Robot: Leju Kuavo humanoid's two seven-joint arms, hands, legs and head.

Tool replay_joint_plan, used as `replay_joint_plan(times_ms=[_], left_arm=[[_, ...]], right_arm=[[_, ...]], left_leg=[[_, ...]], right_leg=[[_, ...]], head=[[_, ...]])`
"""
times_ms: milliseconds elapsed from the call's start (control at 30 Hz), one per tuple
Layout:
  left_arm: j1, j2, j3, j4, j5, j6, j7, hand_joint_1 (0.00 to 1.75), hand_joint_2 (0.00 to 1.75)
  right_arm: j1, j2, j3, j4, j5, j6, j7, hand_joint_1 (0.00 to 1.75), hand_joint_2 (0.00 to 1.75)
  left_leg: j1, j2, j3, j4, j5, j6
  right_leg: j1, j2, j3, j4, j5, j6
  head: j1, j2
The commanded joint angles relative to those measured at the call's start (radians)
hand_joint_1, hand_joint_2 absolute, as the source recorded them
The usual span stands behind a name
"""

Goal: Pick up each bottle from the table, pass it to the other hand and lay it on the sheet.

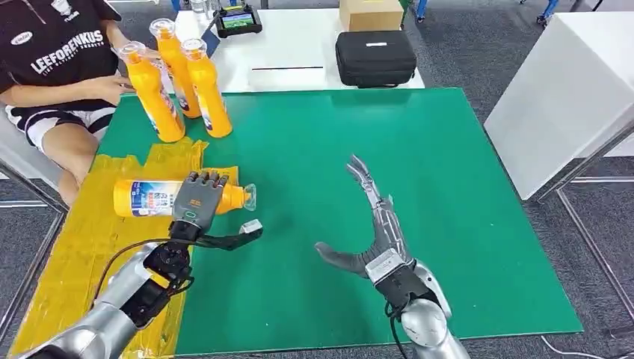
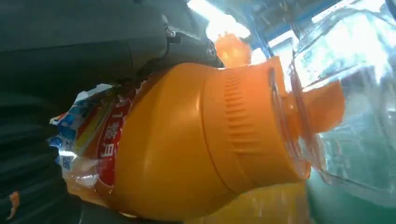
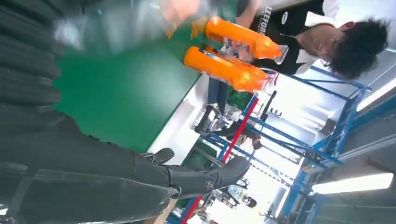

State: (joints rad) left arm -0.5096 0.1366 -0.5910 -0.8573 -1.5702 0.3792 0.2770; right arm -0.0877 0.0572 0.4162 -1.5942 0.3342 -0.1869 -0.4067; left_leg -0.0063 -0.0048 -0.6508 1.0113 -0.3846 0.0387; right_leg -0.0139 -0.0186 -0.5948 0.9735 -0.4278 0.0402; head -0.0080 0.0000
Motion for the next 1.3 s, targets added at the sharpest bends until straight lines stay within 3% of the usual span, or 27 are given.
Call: replay_joint_plan(times_ms=[33,67,433,500,600,867,900,933,967,1000,1033,1100,1133,1200,1300], left_arm=[[-0.030,-0.040,0.058,0.170,-0.001,0.019,0.000,1.33,1.75],[-0.026,-0.036,0.048,0.167,-0.001,0.036,0.035,0.00,1.75],[-0.013,-0.032,0.059,0.154,-0.001,0.068,0.142,0.00,1.75],[-0.019,-0.014,0.022,0.137,-0.001,0.112,0.228,0.00,1.75],[-0.001,0.034,0.001,0.033,-0.001,0.291,0.376,0.00,1.75],[0.009,0.056,-0.009,-0.014,-0.001,0.319,0.404,0.00,1.75],[0.054,0.052,0.041,-0.129,-0.001,0.319,0.380,0.00,1.75],[0.144,-0.027,0.220,-0.300,0.089,0.319,0.183,0.00,1.75],[0.183,-0.116,0.387,-0.337,0.177,0.319,-0.042,0.00,1.75],[0.187,-0.250,0.568,-0.314,0.422,0.319,-0.389,0.00,1.75],[0.183,-0.302,0.587,-0.321,0.744,0.234,-0.576,0.00,1.75],[0.251,-0.339,0.611,-0.483,1.263,-0.066,-0.691,0.00,1.75],[0.285,-0.326,0.591,-0.545,1.289,-0.079,-0.709,0.00,1.75],[0.348,-0.283,0.543,-0.669,1.323,-0.106,-0.707,0.00,1.75],[0.392,-0.219,0.494,-0.726,1.470,-0.302,-0.654,0.00,1.75]], right_arm=[[-0.008,-0.029,-0.008,0.014,-0.009,0.010,0.004,0.00,1.75],[-0.009,-0.029,-0.005,0.017,-0.012,0.013,0.006,0.00,1.75],[-0.001,-0.030,0.014,0.013,-0.003,0.016,0.016,0.00,1.75],[-0.001,-0.024,0.012,0.016,-0.022,0.020,0.030,0.00,1.75],[0.010,-0.027,0.019,0.003,-0.043,0.020,0.047,0.00,1.75],[0.010,-0.029,0.021,0.006,-0.048,0.018,0.051,0.00,1.75],[0.009,-0.029,0.022,0.010,-0.057,0.014,0.056,0.00,1.75],[0.010,-0.026,0.019,0.013,-0.071,0.003,0.060,0.00,1.75],[0.012,-0.028,0.018,0.013,-0.077,-0.006,0.060,0.00,1.75],[0.018,-0.030,0.013,0.011,-0.084,-0.021,0.059,0.00,1.75],[0.025,-0.028,0.005,0.011,-0.082,-0.038,0.051,0.00,1.75],[0.038,-0.029,-0.002,0.027,-0.053,-0.085,0.010,0.00,1.75],[0.048,-0.029,-0.007,0.028,-0.057,-0.095,-0.004,0.00,1.75],[0.087,-0.031,-0.038,-0.001,-0.069,-0.116,-0.032,0.00,1.75],[0.136,-0.026,-0.109,-0.043,-0.113,-0.122,-0.041,0.00,1.75]], left_leg=[[0.001,0.000,0.006,0.000,-0.002,-0.002],[0.001,0.000,0.004,0.000,-0.002,-0.002],[0.001,0.000,0.005,0.000,-0.002,-0.002],[0.001,0.000,0.005,0.000,-0.003,-0.003],[0.001,0.001,0.003,0.000,-0.002,-0.002],[0.001,0.001,0.004,0.000,-0.002,-0.002],[0.002,0.001,0.006,0.001,-0.004,-0.003],[0.001,0.001,0.004,0.001,-0.003,-0.002],[0.001,0.000,0.002,0.000,-0.002,-0.001],[0.001,0.001,0.004,0.001,-0.003,-0.002],[0.001,-0.001,0.001,0.000,-0.001,-0.001],[0.000,-0.005,0.000,0.001,-0.001,-0.001],[0.001,-0.007,0.006,0.003,-0.005,-0.002],[0.001,0.000,0.004,0.002,-0.005,-0.001],[-0.001,0.005,0.003,0.000,-0.005,-0.002]], right_leg=[[0.001,0.001,0.007,-0.001,-0.002,-0.002],[0.001,0.001,0.004,-0.001,-0.001,-0.001],[0.001,0.001,0.006,-0.001,-0.002,-0.002],[0.001,0.001,0.006,-0.001,-0.002,-0.002],[0.001,0.002,0.004,-0.001,-0.002,-0.002],[0.001,0.002,0.005,-0.001,-0.002,-0.002],[0.001,0.003,0.007,0.000,-0.003,-0.002],[0.001,0.002,0.005,0.000,-0.002,-0.002],[0.000,0.002,0.003,0.000,-0.001,-0.001],[0.001,0.002,0.005,0.000,-0.003,-0.001],[0.000,0.000,0.003,-0.001,-0.001,0.000],[0.000,-0.005,0.002,-0.001,-0.002,0.000],[0.001,-0.006,0.010,-0.001,-0.006,-0.001],[0.000,0.002,0.006,-0.002,-0.004,-0.001],[-0.001,0.006,0.003,-0.002,-0.002,-0.001]], head=[[0.000,0.000],[0.000,0.000],[0.000,0.000],[0.000,0.000],[0.000,0.000],[0.000,0.000],[0.000,0.000],[0.000,0.000],[0.000,0.000],[0.000,0.000],[0.000,0.000],[0.000,0.000],[0.000,0.000],[0.000,0.000],[0.000,0.000]])
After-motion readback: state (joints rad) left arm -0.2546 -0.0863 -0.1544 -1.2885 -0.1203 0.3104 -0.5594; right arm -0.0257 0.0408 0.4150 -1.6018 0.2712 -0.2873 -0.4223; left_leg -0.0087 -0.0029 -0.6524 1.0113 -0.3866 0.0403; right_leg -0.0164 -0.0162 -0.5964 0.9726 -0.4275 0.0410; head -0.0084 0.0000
